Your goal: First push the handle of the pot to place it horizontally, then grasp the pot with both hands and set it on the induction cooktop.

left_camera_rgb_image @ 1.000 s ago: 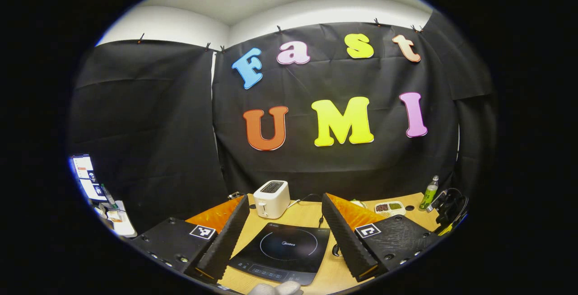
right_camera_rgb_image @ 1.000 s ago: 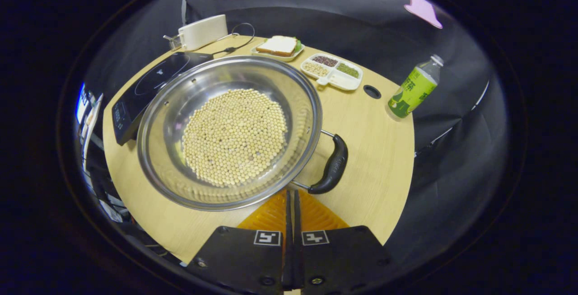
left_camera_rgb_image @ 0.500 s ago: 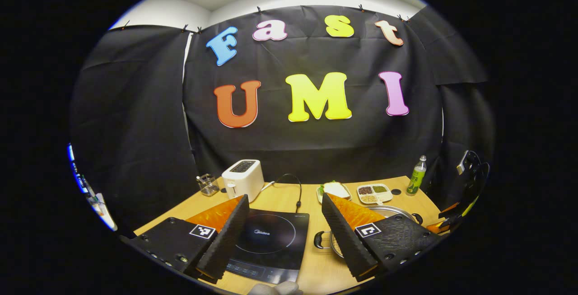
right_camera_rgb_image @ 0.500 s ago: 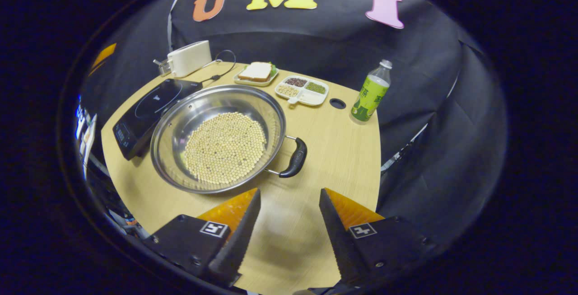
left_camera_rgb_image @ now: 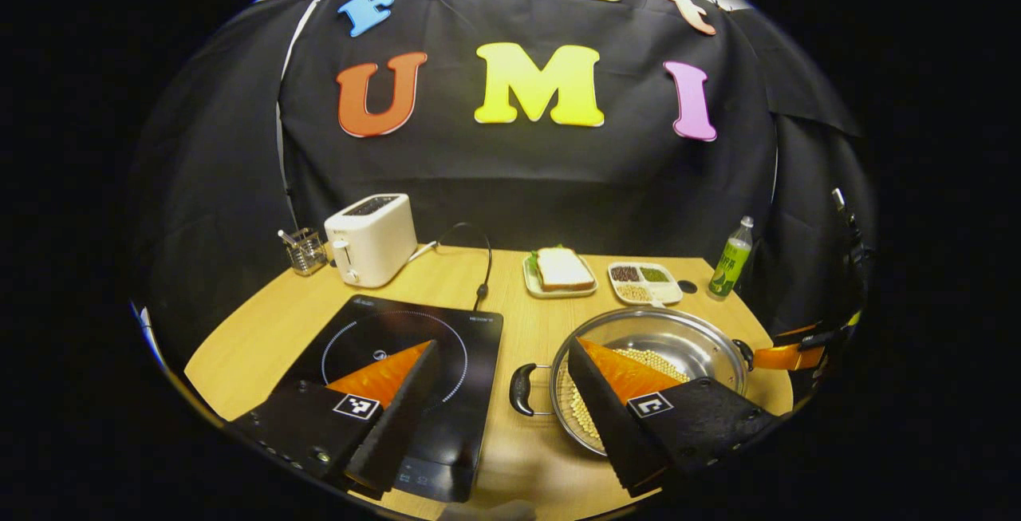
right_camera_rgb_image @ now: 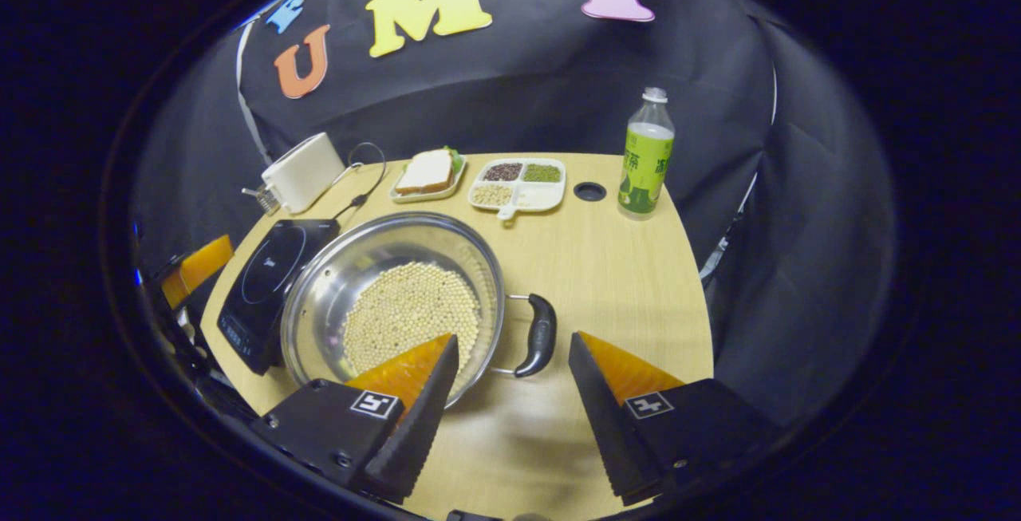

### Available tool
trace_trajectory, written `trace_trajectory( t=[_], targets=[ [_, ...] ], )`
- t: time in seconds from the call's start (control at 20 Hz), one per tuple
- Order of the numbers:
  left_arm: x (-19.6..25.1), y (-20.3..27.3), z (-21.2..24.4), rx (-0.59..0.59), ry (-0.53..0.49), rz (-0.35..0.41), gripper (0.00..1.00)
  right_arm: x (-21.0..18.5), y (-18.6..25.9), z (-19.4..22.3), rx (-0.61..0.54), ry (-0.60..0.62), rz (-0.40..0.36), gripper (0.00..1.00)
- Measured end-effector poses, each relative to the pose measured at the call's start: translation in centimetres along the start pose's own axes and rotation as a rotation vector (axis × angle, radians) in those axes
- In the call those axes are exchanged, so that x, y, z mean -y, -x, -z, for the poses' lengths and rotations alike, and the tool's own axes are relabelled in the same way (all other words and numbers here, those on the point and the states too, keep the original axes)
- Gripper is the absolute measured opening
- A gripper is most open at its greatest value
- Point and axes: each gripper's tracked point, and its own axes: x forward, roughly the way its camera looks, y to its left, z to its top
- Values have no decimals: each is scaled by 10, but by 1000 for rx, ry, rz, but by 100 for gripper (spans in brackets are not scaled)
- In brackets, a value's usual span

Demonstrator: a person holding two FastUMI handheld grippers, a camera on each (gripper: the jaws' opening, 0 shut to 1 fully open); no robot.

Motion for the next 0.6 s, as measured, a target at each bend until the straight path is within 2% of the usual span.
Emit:
trace_trajectory(
  t=[0.2,0.6],
  targets=[
    [5,-30,44,-138,62,5,97,-2,-24,1,-30,-11,-2,87],
    [28,-68,72,-239,35,44,96,-6,-46,6,-90,1,2,86]
  ],
)
